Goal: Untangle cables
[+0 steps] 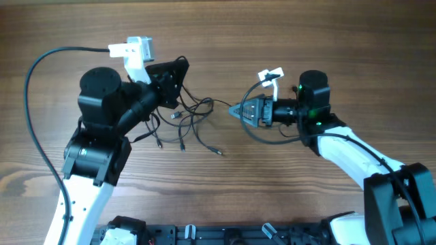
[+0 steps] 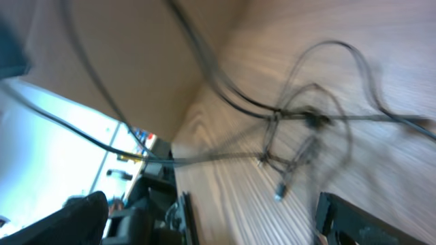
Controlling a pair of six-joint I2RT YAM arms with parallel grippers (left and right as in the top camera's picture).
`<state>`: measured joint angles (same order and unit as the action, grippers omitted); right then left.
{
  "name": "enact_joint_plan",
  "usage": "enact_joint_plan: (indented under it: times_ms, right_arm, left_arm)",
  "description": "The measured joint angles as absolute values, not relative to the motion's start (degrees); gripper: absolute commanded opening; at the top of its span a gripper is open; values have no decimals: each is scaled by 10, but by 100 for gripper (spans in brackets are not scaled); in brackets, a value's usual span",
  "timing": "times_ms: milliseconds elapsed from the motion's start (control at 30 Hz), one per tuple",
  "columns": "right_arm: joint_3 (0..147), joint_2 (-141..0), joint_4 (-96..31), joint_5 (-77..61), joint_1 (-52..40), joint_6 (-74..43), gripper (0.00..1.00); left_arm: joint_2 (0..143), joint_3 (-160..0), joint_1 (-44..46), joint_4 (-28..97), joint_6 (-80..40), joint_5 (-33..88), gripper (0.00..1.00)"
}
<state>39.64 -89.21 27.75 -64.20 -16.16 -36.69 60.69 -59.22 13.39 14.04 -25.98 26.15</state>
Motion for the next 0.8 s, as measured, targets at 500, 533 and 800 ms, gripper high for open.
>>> enact_joint_plan:
  times_ms: [500, 533, 800]
  right_arm:
    - [397, -892, 480, -405, -231, -513, 100]
    - [397, -892, 487, -397, -231, -533, 100]
    - [397, -892, 523, -392, -236, -648, 100]
  left_arm:
    - [652, -592, 140, 81, -225, 475, 4]
    - [655, -592, 143, 81, -223, 478, 4]
    - [680, -592, 153, 49, -212, 481, 4]
